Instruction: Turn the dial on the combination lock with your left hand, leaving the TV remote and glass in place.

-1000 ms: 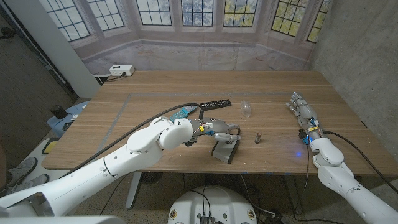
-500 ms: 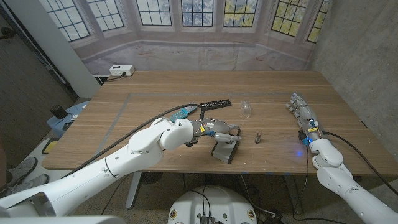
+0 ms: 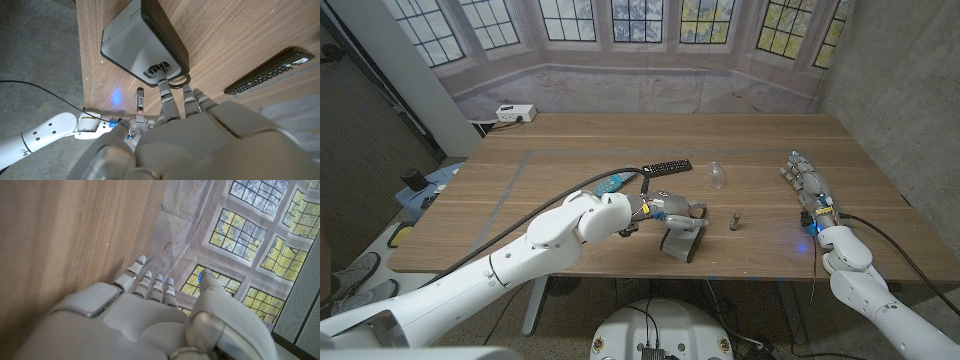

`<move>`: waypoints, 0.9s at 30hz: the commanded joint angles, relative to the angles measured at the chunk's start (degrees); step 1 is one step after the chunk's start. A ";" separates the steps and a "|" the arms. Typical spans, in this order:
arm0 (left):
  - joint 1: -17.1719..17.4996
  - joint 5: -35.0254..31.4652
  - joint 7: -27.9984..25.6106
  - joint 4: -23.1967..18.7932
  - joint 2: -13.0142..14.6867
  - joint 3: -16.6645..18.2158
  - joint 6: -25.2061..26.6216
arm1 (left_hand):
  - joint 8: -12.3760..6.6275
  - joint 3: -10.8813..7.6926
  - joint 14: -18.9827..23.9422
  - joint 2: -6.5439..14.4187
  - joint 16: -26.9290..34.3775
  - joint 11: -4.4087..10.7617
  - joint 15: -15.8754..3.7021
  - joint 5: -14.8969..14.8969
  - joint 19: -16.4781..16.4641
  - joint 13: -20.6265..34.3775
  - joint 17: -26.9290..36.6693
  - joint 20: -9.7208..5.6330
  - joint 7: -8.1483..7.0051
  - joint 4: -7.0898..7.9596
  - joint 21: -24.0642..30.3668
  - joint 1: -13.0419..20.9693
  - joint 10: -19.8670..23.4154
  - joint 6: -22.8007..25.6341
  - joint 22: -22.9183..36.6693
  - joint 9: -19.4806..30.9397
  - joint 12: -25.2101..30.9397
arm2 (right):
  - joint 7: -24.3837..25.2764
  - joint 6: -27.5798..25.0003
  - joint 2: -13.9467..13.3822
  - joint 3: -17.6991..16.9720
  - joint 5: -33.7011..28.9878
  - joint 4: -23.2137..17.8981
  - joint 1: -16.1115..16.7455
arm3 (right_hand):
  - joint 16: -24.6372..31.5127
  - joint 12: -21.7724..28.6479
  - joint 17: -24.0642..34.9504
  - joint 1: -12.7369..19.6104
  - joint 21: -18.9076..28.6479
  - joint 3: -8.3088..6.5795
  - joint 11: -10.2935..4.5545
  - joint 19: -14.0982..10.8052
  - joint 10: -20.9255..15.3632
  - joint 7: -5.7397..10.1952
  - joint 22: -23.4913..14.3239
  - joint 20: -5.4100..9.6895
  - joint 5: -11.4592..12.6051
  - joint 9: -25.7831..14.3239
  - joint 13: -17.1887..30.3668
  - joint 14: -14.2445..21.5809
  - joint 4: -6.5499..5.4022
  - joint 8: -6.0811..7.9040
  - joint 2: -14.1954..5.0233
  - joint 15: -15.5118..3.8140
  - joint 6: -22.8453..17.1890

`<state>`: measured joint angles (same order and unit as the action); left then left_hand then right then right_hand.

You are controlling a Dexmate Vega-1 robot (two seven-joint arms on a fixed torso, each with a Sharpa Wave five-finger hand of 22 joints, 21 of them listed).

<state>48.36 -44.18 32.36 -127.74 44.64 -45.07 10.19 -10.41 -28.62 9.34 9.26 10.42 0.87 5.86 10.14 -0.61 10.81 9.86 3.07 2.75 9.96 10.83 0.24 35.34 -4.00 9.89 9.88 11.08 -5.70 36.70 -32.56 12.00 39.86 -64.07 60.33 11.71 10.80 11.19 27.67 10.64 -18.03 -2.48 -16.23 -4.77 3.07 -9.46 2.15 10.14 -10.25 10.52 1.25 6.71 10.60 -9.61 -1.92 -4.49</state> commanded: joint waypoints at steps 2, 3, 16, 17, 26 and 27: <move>1.53 -0.29 -0.18 -1.43 0.65 0.61 1.40 | -0.17 -0.24 0.60 -0.16 0.54 0.12 0.11 -0.02 -0.30 0.10 -0.01 0.19 -0.36 0.06 0.36 0.27 0.70 0.04 0.12 0.14 0.34 | -0.09 0.07 -0.17 -0.01 -0.04 -0.39 0.16 | 0.31 0.23 0.19 -0.67 0.25 -0.42 0.01 0.16 0.20 0.01 -0.18 4.06 0.21 -0.17 0.29 -0.14 0.02 0.20 -0.06 -2.86 0.34; 1.64 -0.24 -0.18 -1.48 0.69 0.66 1.49 | -0.17 -0.24 0.60 -0.16 0.54 0.07 0.16 -0.02 -0.29 0.10 -0.01 0.19 -0.34 0.06 0.36 0.27 0.82 0.05 0.12 0.14 0.38 | -0.06 0.04 -0.17 0.00 -0.06 -0.46 0.19 | 0.31 0.24 0.19 -0.67 0.26 -0.42 -0.03 0.15 0.19 0.01 -0.18 4.07 0.21 -0.17 0.29 -0.14 0.02 0.20 -0.06 -2.86 0.32; 2.71 0.73 -0.80 -2.00 1.48 1.41 1.79 | -0.15 -0.31 0.79 -0.18 0.56 -0.29 0.14 -0.02 -0.39 0.10 0.00 0.26 -0.32 0.09 0.38 0.22 1.04 0.08 0.12 0.14 0.39 | 0.97 0.21 -0.16 -0.12 -0.35 -1.47 1.30 | 0.31 0.25 0.19 -0.69 0.25 -0.44 0.02 0.15 0.16 -0.01 -0.18 4.02 0.20 -0.17 0.29 -0.15 0.02 0.22 -0.06 -2.87 0.29; 2.73 0.71 -0.86 -2.02 1.56 1.42 1.73 | -0.16 -0.31 0.81 -0.19 0.56 -0.49 0.17 -0.02 -0.42 0.10 0.00 0.26 -0.34 0.09 0.39 0.22 1.12 0.10 0.12 0.14 0.41 | 0.99 0.30 -0.12 -0.15 -0.30 -1.55 1.41 | 0.31 0.26 0.19 -0.70 0.25 -0.44 0.00 0.15 0.15 0.01 -0.18 4.02 0.20 -0.17 0.29 -0.14 0.02 0.22 -0.06 -2.83 0.30; 3.17 1.50 -1.07 -2.36 2.16 1.67 1.33 | -0.16 -0.33 0.96 -0.22 0.59 -0.11 0.11 -0.02 -0.53 0.10 0.00 0.29 -0.33 0.10 0.42 0.19 1.60 0.16 0.12 0.14 0.54 | 2.13 0.40 -0.35 -0.47 -0.59 -3.04 2.88 | 0.31 0.26 0.19 -0.71 0.25 -0.46 -0.01 0.15 0.13 0.04 -0.18 4.00 0.20 -0.17 0.29 -0.15 0.03 0.21 -0.06 -2.84 0.33; 3.21 1.47 -0.96 -2.49 2.24 1.68 1.40 | -0.17 -0.33 1.06 -0.23 0.63 -0.12 0.11 -0.02 -0.58 0.11 0.00 0.28 -0.31 0.10 0.43 0.19 1.70 0.18 0.12 0.14 0.57 | 2.19 0.44 -0.37 -0.51 -0.58 -3.20 3.03 | 0.31 0.26 0.19 -0.70 0.25 -0.47 0.01 0.14 0.13 0.00 -0.18 4.00 0.21 -0.17 0.29 -0.15 0.03 0.22 -0.06 -2.82 0.30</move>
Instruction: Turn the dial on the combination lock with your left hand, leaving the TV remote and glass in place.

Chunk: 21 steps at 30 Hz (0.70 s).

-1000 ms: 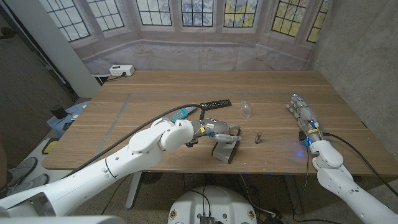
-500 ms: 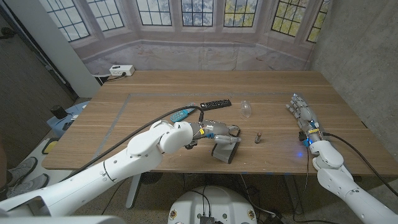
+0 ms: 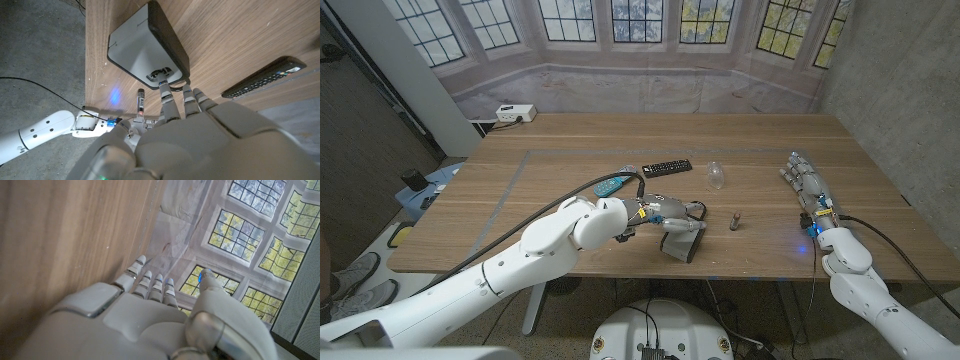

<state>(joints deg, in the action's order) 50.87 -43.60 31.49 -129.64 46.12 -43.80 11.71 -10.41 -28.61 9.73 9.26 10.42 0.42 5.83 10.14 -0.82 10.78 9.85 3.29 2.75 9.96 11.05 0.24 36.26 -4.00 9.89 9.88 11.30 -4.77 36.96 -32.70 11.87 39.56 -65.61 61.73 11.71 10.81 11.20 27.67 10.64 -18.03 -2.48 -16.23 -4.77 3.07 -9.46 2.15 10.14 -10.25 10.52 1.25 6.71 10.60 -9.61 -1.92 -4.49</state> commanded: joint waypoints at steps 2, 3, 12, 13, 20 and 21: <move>0.93 1.49 -0.28 -0.72 0.93 0.69 -0.22 | -0.19 -0.34 0.77 -0.24 0.66 0.21 0.12 -0.02 -0.43 0.13 0.01 0.09 -0.27 0.10 0.23 0.18 0.89 0.24 0.12 0.14 0.37 | 1.62 0.17 -0.35 -0.44 -0.50 -2.04 1.95 | 0.29 0.27 0.18 -0.70 0.24 -0.47 -0.03 0.16 0.12 0.02 -0.18 4.02 0.21 -0.17 0.29 -0.18 0.03 0.21 -0.06 -2.81 0.31; 0.95 1.38 -0.28 -0.82 1.04 0.68 -0.23 | -0.19 -0.34 0.81 -0.25 0.67 0.15 0.06 -0.02 -0.46 0.13 0.01 0.12 -0.26 0.10 0.24 0.18 0.93 0.26 0.12 0.14 0.37 | 1.63 0.19 -0.35 -0.49 -0.44 -2.18 2.08 | 0.29 0.27 0.18 -0.70 0.25 -0.47 -0.02 0.14 0.12 0.00 -0.18 4.02 0.21 -0.17 0.29 -0.18 0.03 0.21 -0.06 -2.79 0.31; 1.71 2.20 -1.08 -1.14 1.73 1.23 -0.50 | -0.20 -0.34 0.97 -0.30 0.69 0.08 0.02 -0.03 -0.61 0.14 0.01 0.08 -0.25 0.10 0.27 0.16 0.94 0.36 0.11 0.14 0.31 | 2.76 0.12 -0.56 -0.77 -0.83 -3.76 3.43 | 0.30 0.25 0.18 -0.71 0.24 -0.49 0.02 0.15 0.15 0.01 -0.18 4.03 0.21 -0.17 0.29 -0.15 0.04 0.22 -0.06 -2.87 0.30; 1.85 2.45 -1.32 -1.13 1.81 1.35 -0.62 | -0.20 -0.34 0.96 -0.30 0.68 -0.02 0.03 -0.03 -0.61 0.14 0.01 0.11 -0.24 0.10 0.27 0.16 0.90 0.36 0.11 0.14 0.29 | 2.88 0.08 -0.60 -0.79 -0.90 -3.93 3.57 | 0.30 0.25 0.18 -0.71 0.25 -0.49 -0.01 0.14 0.15 0.00 -0.18 4.03 0.20 -0.17 0.29 -0.15 0.03 0.21 -0.07 -2.87 0.32; 2.12 2.87 -1.83 -1.20 2.55 1.81 -1.18 | -0.19 -0.34 0.98 -0.34 0.66 0.09 0.08 -0.03 -0.64 0.14 0.01 0.13 -0.31 0.10 0.26 0.14 0.94 0.37 0.11 0.14 0.26 | 3.78 -0.04 -0.54 -0.85 -1.36 -4.90 4.17 | 0.31 0.25 0.18 -0.71 0.25 -0.51 -0.01 0.13 0.16 0.03 -0.18 4.04 0.21 -0.17 0.29 -0.14 0.04 0.23 -0.07 -2.88 0.27; 2.15 2.92 -1.99 -1.23 2.70 1.93 -1.35 | -0.18 -0.34 0.97 -0.34 0.65 0.11 0.10 -0.03 -0.63 0.14 0.01 0.16 -0.31 0.10 0.26 0.14 0.96 0.35 0.11 0.14 0.26 | 3.91 -0.11 -0.54 -0.85 -1.41 -5.03 4.19 | 0.31 0.25 0.18 -0.71 0.25 -0.52 0.00 0.13 0.17 0.01 -0.18 4.06 0.21 -0.17 0.29 -0.14 0.04 0.23 -0.07 -2.87 0.29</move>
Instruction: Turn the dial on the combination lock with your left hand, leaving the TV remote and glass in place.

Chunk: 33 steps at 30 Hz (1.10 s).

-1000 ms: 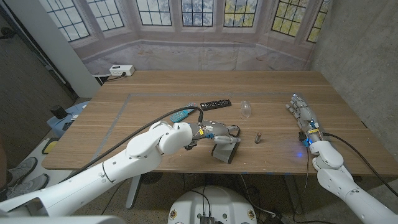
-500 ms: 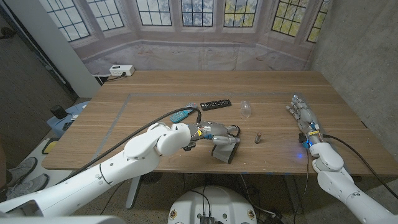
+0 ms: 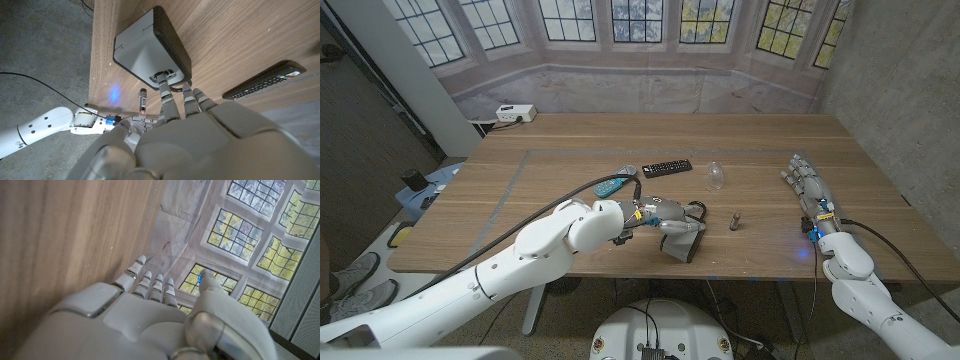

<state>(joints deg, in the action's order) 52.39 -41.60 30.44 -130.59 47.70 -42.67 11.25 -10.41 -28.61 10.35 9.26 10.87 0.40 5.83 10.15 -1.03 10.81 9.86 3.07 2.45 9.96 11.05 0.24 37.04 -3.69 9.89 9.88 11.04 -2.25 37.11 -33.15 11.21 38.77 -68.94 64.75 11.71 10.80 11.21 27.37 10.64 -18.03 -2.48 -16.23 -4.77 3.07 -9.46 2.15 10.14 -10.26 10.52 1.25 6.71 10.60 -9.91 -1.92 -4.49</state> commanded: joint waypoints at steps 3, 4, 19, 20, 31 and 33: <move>0.56 1.21 -1.03 -0.35 1.47 1.21 -1.16 | -0.18 -0.34 0.39 -0.36 0.19 0.20 0.08 -0.03 -0.44 0.12 0.01 0.34 -0.01 0.10 0.25 0.13 0.00 0.07 0.12 0.15 0.43 | 1.72 -0.58 -0.15 -0.16 -0.80 -2.16 1.23 | 0.30 0.25 0.17 -0.42 0.24 -0.53 0.00 0.14 0.16 0.01 -0.18 4.05 0.21 -0.17 0.29 -0.16 0.04 0.23 0.22 -2.89 0.29; 0.54 1.28 -1.12 -0.36 1.58 1.33 -1.29 | -0.18 -0.34 0.36 -0.36 0.18 0.14 0.12 -0.03 -0.44 0.12 0.01 0.34 0.02 0.11 0.25 0.13 0.01 0.08 0.12 0.15 0.43 | 1.96 -0.73 -0.21 -0.14 -0.98 -2.38 1.26 | 0.30 0.25 0.17 -0.41 0.25 -0.53 0.00 0.13 0.16 0.02 -0.18 4.06 0.21 -0.17 0.29 -0.16 0.05 0.22 0.22 -2.91 0.30; -1.31 1.97 -1.45 0.60 1.68 2.18 -3.77 | -0.12 -0.38 0.16 -0.40 0.02 -0.20 0.35 -0.03 -0.42 0.14 0.01 0.31 -0.02 0.07 0.19 0.14 -1.19 0.00 0.11 0.14 -0.02 | 3.49 -2.23 -0.38 -0.13 -1.62 -3.80 1.34 | 0.29 0.26 0.16 -0.41 0.24 -0.57 -0.01 0.12 0.14 0.08 -0.18 4.10 0.21 -0.17 0.29 -0.16 0.07 0.22 0.23 -2.81 0.31; -1.43 1.91 -1.51 0.70 1.61 2.16 -3.91 | -0.11 -0.39 0.19 -0.40 0.03 -0.23 0.37 -0.03 -0.44 0.14 0.01 0.33 -0.04 0.06 0.20 0.15 -1.20 -0.01 0.11 0.14 -0.02 | 3.55 -2.31 -0.36 -0.10 -1.69 -3.73 1.24 | 0.29 0.26 0.16 -0.41 0.24 -0.57 -0.01 0.12 0.15 0.08 -0.18 4.11 0.21 -0.17 0.29 -0.17 0.07 0.22 0.23 -2.84 0.31; -2.58 1.17 -0.88 1.12 0.45 1.81 -3.80 | -0.11 -0.44 0.08 -0.44 -0.05 -0.47 0.34 -0.03 -0.41 0.15 0.01 0.31 -0.05 0.00 0.15 0.20 -1.56 0.02 0.10 0.14 -0.08 | 2.86 -2.85 -0.46 -0.01 -1.31 -3.05 0.43 | 0.29 0.24 0.16 -0.40 0.24 -0.60 0.00 0.13 0.20 0.13 -0.18 4.14 0.21 -0.17 0.29 -0.16 0.09 0.22 0.23 -2.86 0.32; -2.71 0.97 -0.77 1.01 0.28 1.78 -3.60 | -0.09 -0.46 0.05 -0.44 -0.06 -0.24 0.42 -0.03 -0.39 0.15 0.01 0.31 -0.09 -0.02 0.14 0.22 -1.64 -0.03 0.10 0.14 -0.10 | 2.78 -3.02 -0.57 -0.05 -1.21 -3.02 0.34 | 0.29 0.23 0.16 -0.40 0.24 -0.60 0.04 0.12 0.20 0.11 -0.18 4.12 0.21 -0.17 0.29 -0.16 0.09 0.22 0.23 -2.85 0.32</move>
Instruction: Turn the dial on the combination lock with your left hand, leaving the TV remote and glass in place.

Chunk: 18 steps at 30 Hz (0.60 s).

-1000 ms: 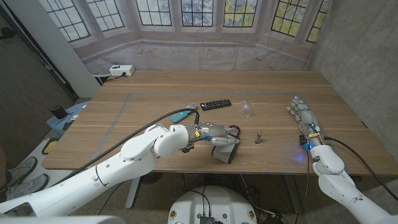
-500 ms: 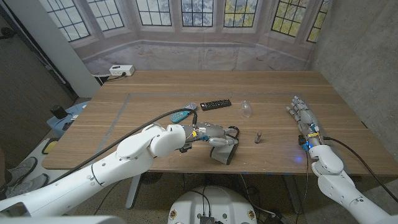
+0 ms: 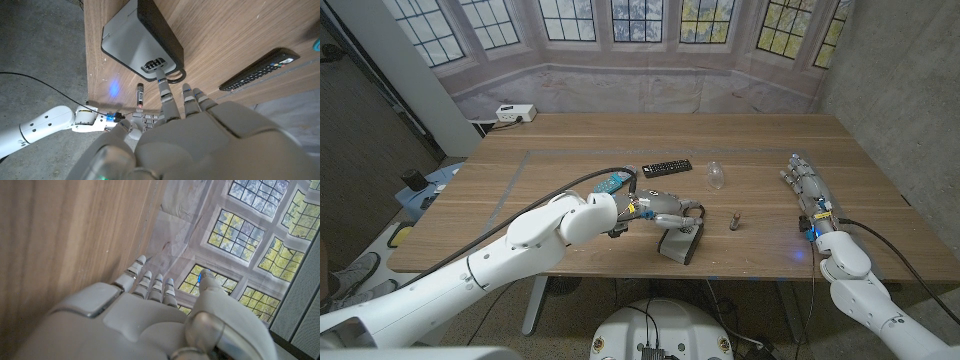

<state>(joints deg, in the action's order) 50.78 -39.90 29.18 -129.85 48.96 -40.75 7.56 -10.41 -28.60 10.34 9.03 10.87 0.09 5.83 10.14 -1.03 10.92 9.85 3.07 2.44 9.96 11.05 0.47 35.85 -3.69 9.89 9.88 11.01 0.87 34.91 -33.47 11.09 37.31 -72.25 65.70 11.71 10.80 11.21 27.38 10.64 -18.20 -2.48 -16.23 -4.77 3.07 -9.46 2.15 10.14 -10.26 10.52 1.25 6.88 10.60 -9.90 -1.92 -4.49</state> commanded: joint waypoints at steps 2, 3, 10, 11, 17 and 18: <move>-1.27 -0.83 0.72 0.23 -1.18 -0.21 0.29 | -0.10 -0.48 0.07 -0.22 -0.06 0.02 0.43 -0.03 -0.35 0.04 0.00 0.37 -0.11 -0.04 0.12 0.01 -0.39 0.00 0.10 0.14 -0.04 | -0.59 -0.89 -0.34 0.03 0.40 0.46 -0.77 | 0.30 0.25 0.15 -0.40 0.24 -0.43 0.00 0.12 0.17 0.12 -0.18 4.14 0.21 -0.18 0.29 -0.13 -0.08 0.23 0.23 -2.86 0.31; -1.34 -0.92 0.78 0.22 -1.32 -0.26 0.42 | -0.10 -0.48 0.07 -0.22 -0.06 -0.03 0.43 -0.03 -0.35 0.04 0.00 0.37 -0.11 -0.04 0.12 0.01 -0.41 0.01 0.10 0.14 -0.04 | -0.76 -0.83 -0.33 0.01 0.48 0.59 -0.86 | 0.29 0.25 0.16 -0.41 0.23 -0.44 -0.03 0.14 0.17 0.16 -0.18 4.12 0.21 -0.18 0.29 -0.16 -0.08 0.23 0.23 -2.84 0.29; -1.54 -1.96 1.05 -0.08 -2.10 -0.63 1.63 | -0.11 -0.55 0.01 -0.24 -0.10 -0.11 0.47 -0.03 -0.34 0.05 0.00 0.37 -0.19 -0.10 0.10 0.07 -0.99 0.06 0.09 0.13 -0.19 | -1.63 -1.07 -0.71 -0.03 0.84 0.82 -1.30 | 0.28 0.24 0.16 -0.41 0.24 -0.45 -0.02 0.13 0.18 0.07 -0.18 4.08 0.21 -0.18 0.29 -0.18 -0.08 0.26 0.23 -2.88 0.22; -1.42 -1.99 0.69 -0.09 -2.20 -0.49 1.80 | -0.11 -0.57 -0.09 -0.25 -0.15 -0.30 0.51 -0.03 -0.33 0.06 0.00 0.34 -0.20 -0.11 0.09 0.09 -1.69 0.08 0.09 0.13 -0.41 | -1.66 -1.20 -0.86 -0.01 0.76 0.66 -1.34 | 0.29 0.25 0.16 -0.41 0.24 -0.46 -0.01 0.13 0.18 0.08 -0.18 4.07 0.21 -0.18 0.29 -0.16 -0.08 0.27 0.23 -2.88 0.19; -1.36 -1.68 -0.13 -0.28 -2.56 0.21 2.87 | -0.18 -0.64 -0.14 -0.27 -0.19 -0.74 0.69 -0.04 -0.19 0.09 0.01 0.68 -0.43 -0.15 0.03 0.12 -2.91 0.30 0.09 0.14 -0.56 | -1.75 -2.50 -1.43 0.21 0.68 0.12 -1.86 | 0.29 0.25 0.15 -0.41 0.24 -0.46 -0.01 0.13 0.17 0.14 -0.18 4.07 0.21 -0.18 0.29 -0.15 -0.07 0.30 0.23 -2.91 0.11; -1.35 -1.52 -0.22 -0.27 -2.62 0.34 3.08 | -0.19 -0.64 -0.12 -0.28 -0.18 -0.66 0.65 -0.04 -0.20 0.09 0.01 0.65 -0.43 -0.15 0.03 0.12 -2.96 0.32 0.09 0.14 -0.56 | -1.83 -2.74 -1.53 0.27 0.69 0.09 -1.99 | 0.30 0.25 0.15 -0.41 0.24 -0.47 0.00 0.12 0.17 0.13 -0.18 4.07 0.21 -0.18 0.29 -0.12 -0.07 0.30 0.23 -2.92 0.11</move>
<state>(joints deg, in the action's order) 49.55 -41.24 29.73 -129.79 47.15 -41.04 8.68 -10.41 -28.77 10.12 9.04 10.87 -0.62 6.05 10.14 -1.03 10.93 9.85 3.08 2.13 9.80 11.05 0.47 33.13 -3.38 9.89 9.88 10.53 -0.37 33.60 -34.09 11.12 37.84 -71.72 64.69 11.71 10.80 11.21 27.37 10.64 -18.19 -2.48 -16.23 -4.77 3.07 -9.46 2.15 10.14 -10.25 10.52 1.25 6.88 10.60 -9.90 -1.92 -4.49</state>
